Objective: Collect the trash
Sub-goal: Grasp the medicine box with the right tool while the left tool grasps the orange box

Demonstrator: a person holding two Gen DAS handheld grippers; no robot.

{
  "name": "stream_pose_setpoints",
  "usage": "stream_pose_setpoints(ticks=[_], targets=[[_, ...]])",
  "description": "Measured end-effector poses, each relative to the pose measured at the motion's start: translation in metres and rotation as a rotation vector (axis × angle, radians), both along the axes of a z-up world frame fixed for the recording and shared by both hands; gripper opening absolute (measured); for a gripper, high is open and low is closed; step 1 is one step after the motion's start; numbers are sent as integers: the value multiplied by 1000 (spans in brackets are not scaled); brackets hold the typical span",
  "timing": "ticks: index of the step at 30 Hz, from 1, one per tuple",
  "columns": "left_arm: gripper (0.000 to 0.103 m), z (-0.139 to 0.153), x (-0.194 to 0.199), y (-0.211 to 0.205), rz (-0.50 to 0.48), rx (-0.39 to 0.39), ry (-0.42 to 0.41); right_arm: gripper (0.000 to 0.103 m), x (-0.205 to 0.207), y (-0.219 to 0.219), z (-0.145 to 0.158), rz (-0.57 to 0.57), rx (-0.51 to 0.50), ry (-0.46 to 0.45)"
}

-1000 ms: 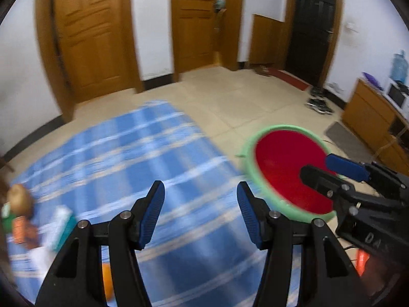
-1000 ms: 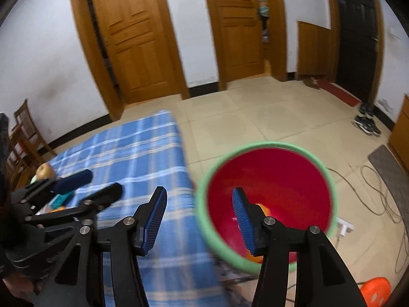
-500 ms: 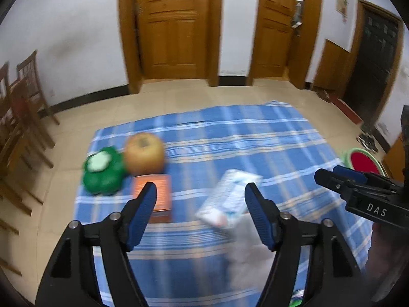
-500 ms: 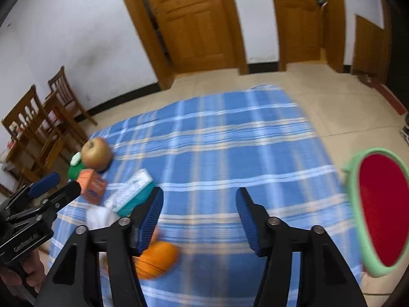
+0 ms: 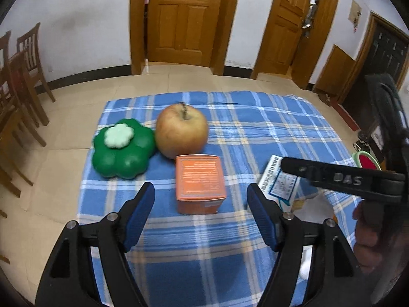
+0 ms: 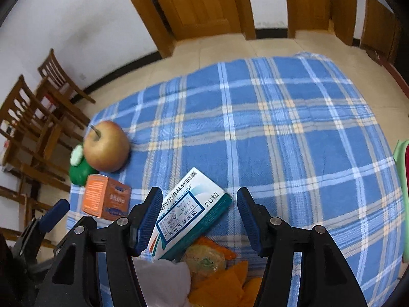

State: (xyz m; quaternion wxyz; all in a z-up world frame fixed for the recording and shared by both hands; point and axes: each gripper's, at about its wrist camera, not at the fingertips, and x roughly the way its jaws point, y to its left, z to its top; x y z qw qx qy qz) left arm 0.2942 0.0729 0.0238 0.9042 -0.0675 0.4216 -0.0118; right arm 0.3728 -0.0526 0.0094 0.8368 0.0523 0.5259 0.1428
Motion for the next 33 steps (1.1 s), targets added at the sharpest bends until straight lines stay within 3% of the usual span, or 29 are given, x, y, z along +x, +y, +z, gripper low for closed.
stream_pose_setpoints(ticks=[9, 11, 12, 14, 18, 20, 24, 25, 26, 27, 28, 31, 33], targets=[[72, -14, 13, -9, -22, 30, 16, 62, 13, 15, -17, 35, 17, 96], [65, -19, 16, -6, -25, 28, 30, 61, 13, 20, -20, 52, 5, 106], [62, -22, 17, -4, -18, 27, 34, 55, 12, 22, -20, 62, 7, 105], [46, -26, 17, 3, 9, 28, 30, 53, 10, 27, -18, 72, -14, 84], [45, -28, 16, 14, 40, -13, -2, 35, 13, 27, -12, 46, -22, 68], [44, -28, 15, 19, 50, -49, -6, 21, 15, 25, -11, 36, -26, 74], [44, -26, 13, 25, 62, -92, -17, 19, 17, 22, -6, 35, -37, 83], [44, -25, 11, 27, 69, -93, -20, 23, 16, 22, -6, 34, -36, 99], [44, -24, 10, 30, 78, -92, -24, 46, 15, 23, -6, 30, -32, 111], [44, -23, 8, 32, 83, -91, -25, 74, 15, 23, -5, 23, -28, 121], [44, -22, 6, 34, 89, -88, -24, 83, 15, 25, -2, 14, -35, 118], [44, -22, 2, 39, 109, -86, -27, 88, 19, 40, 3, -22, -82, 93], [44, -23, -2, 40, 115, -70, -27, 88, 23, 51, -5, -28, -84, 158]])
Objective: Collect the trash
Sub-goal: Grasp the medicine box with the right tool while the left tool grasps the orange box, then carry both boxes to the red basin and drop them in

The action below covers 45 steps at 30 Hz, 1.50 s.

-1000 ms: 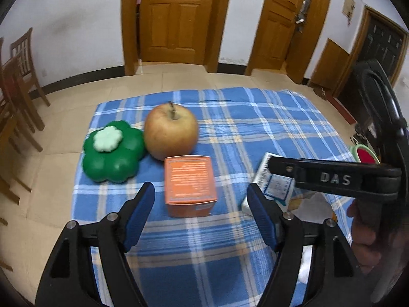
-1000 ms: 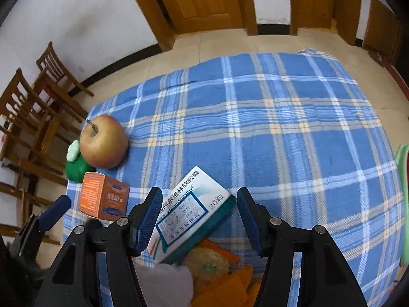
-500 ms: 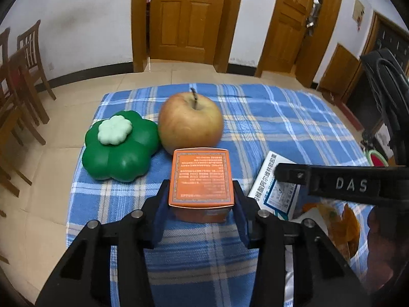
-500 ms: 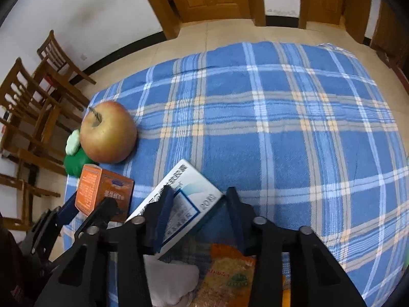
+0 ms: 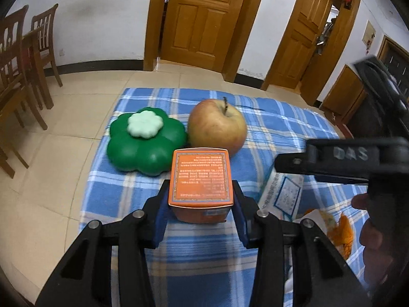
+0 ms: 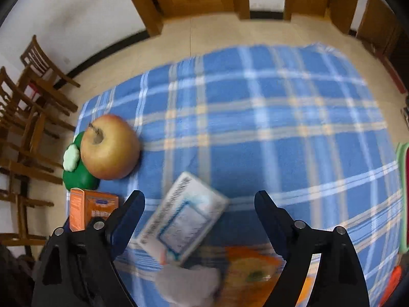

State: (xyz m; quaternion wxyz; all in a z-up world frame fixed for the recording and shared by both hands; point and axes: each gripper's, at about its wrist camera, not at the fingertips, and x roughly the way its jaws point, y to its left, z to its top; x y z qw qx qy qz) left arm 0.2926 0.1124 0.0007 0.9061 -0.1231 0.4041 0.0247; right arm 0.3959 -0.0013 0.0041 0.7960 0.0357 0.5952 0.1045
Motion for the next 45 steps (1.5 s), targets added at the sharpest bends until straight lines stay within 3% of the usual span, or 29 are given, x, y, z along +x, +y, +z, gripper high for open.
stream_pose_setpoints(ticks=[4, 7, 9, 15, 19, 22, 25, 45], targets=[[44, -3, -4, -4, -3, 38, 7, 87, 4, 4, -18, -109, -44, 93], [44, -4, -6, -7, -12, 61, 9, 70, 1, 9, -16, -103, -111, 73], [44, -5, -8, -8, -14, 58, 12, 61, 0, 7, -14, -117, -95, 65], [44, 14, -18, -17, -36, 104, -18, 60, -7, -38, -1, -152, 25, 27], [44, 26, -22, -26, -56, 85, -46, 59, -10, -75, 20, -171, 84, -45], [44, 30, -23, -41, -66, 87, -55, 60, -14, -95, 35, -193, 73, -103], [45, 32, -20, -63, -95, 85, -56, 60, -17, -121, 46, -224, 34, -144], [45, 34, 19, -278, -448, 50, -28, 60, -78, -358, 49, -493, -2, -135]])
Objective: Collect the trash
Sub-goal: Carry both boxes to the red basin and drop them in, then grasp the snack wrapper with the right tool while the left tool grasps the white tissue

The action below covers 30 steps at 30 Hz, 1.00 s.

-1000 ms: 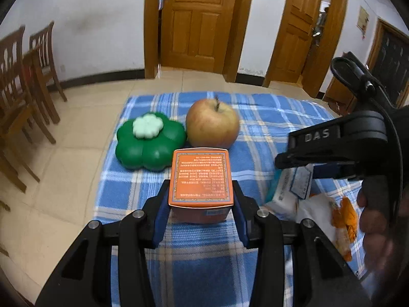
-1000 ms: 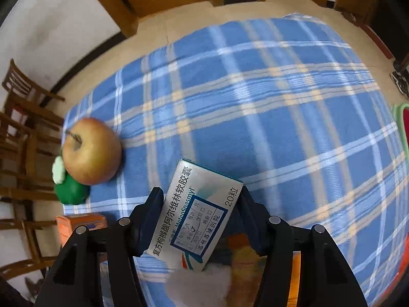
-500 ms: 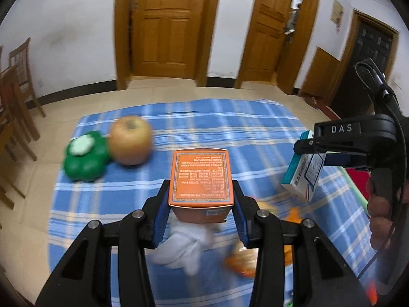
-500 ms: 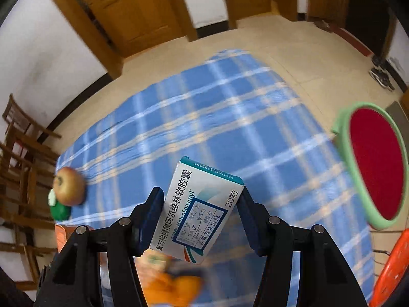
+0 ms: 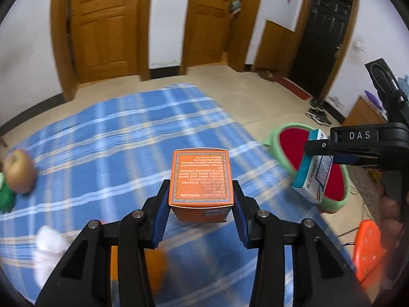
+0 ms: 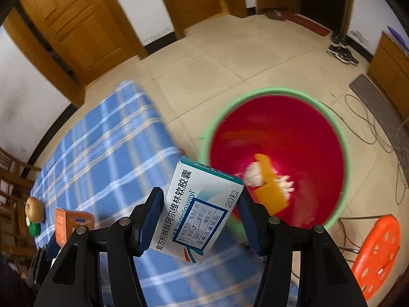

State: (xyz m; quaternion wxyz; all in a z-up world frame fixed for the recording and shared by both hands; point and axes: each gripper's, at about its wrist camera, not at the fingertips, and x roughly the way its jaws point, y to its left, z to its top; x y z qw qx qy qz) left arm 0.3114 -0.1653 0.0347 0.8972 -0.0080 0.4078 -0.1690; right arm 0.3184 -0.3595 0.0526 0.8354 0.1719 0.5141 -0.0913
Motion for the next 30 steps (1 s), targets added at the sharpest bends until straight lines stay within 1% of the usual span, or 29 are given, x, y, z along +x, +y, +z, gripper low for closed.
stream_pose_setpoints(ticks=[2, 5, 9, 12, 15, 17, 20, 23, 24, 26, 28, 29, 30], targets=[[45, -1, 2, -22, -26, -3, 8, 60, -7, -20, 0, -30, -21, -3], [45, -6, 6, -58, -68, -12, 22, 59, -17, -40, -2, -56, -91, -9], [45, -12, 8, -104, -133, -2, 37, 59, -26, -71, -10, -99, -135, -1], [45, -16, 10, -137, -178, 11, 39, 59, -32, -95, -17, -131, -137, 6], [45, -21, 11, -160, -202, 20, 45, 59, -36, -116, -22, -148, -125, 0], [45, -23, 14, -173, -219, 8, 55, 59, -36, -123, -25, -147, -124, -4], [45, -25, 15, -186, -248, -9, 72, 59, -37, -132, -30, -152, -89, -22], [45, -26, 19, -193, -259, -16, 72, 61, -37, -136, -29, -148, -58, -47], [46, -26, 21, -194, -253, -21, 74, 61, -36, -137, -27, -155, -59, -57], [56, -26, 26, -194, -236, -20, 78, 62, -37, -139, -25, -176, -71, -58], [56, -25, 26, -194, -215, -7, 67, 63, -36, -138, -24, -165, -82, -61], [57, -26, 26, -194, -217, -7, 70, 67, -35, -137, -24, -157, -90, -58], [57, -26, 26, -193, -222, -9, 74, 70, -34, -135, -25, -147, -99, -55]])
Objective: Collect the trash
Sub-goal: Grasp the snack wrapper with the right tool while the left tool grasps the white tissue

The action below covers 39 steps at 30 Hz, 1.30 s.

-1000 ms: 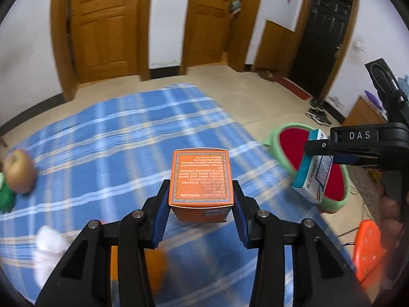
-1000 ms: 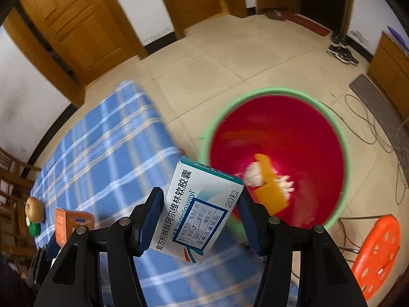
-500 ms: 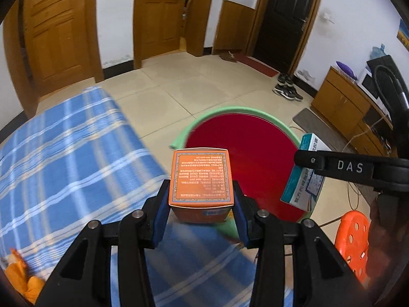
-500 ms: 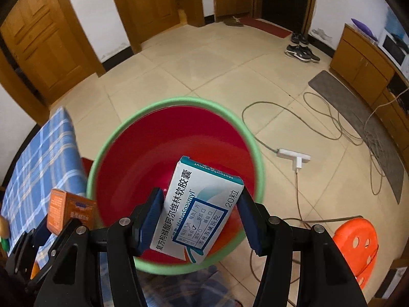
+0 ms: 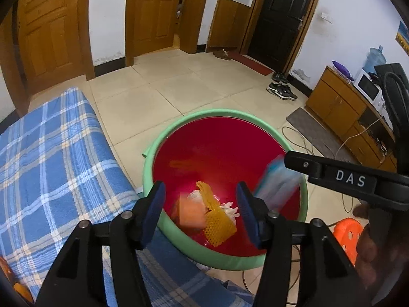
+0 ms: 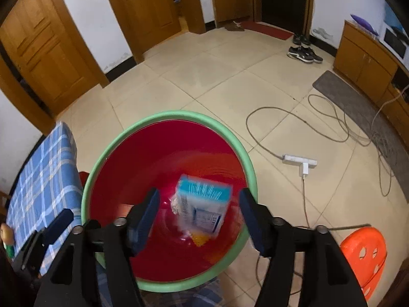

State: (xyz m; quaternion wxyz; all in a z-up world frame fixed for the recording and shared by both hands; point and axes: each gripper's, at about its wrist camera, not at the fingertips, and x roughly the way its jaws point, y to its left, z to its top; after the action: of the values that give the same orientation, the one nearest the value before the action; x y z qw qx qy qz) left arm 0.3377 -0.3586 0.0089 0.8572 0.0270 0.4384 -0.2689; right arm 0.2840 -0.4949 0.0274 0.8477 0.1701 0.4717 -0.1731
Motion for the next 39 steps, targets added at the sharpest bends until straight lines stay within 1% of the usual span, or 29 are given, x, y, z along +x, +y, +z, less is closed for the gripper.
stream_pose_setpoints(ticks=[4, 8, 11, 14, 17, 20, 23, 26, 30, 31, 34, 36, 39], targets=[[57, 1, -2, 4, 3, 16, -13, 70, 1, 3, -1, 5, -8, 4], [58, 2, -7, 10, 2, 9, 6, 70, 0, 10, -3, 2, 20, 7], [57, 6, -10, 19, 9, 1, 7, 69, -5, 20, -4, 4, 18, 13], [57, 11, -15, 31, 18, 1, -2, 69, -8, 30, -7, 15, 27, 23], [58, 18, -19, 50, 53, 17, -34, 70, -11, 46, -7, 32, 17, 29], [58, 23, -20, 80, 97, 7, -27, 70, -12, 65, -6, 55, 21, 27], [58, 27, -27, 113, 150, 8, -33, 70, -10, 94, -4, 96, 22, 25], [57, 31, -34, 149, 202, 13, -45, 70, -6, 134, -3, 159, 20, 20], [57, 34, -44, 201, 271, 33, -56, 69, -3, 200, -6, 277, 9, 21], [58, 35, -48, 213, 288, 33, -57, 70, -3, 217, -7, 310, 28, 23], [58, 36, -59, 253, 334, 45, -59, 70, -2, 250, -12, 357, 79, 30], [58, 38, -67, 280, 369, 71, -68, 70, -2, 277, -15, 399, 97, 35], [58, 37, -77, 318, 425, 73, -65, 70, -3, 307, -16, 449, 123, 41]])
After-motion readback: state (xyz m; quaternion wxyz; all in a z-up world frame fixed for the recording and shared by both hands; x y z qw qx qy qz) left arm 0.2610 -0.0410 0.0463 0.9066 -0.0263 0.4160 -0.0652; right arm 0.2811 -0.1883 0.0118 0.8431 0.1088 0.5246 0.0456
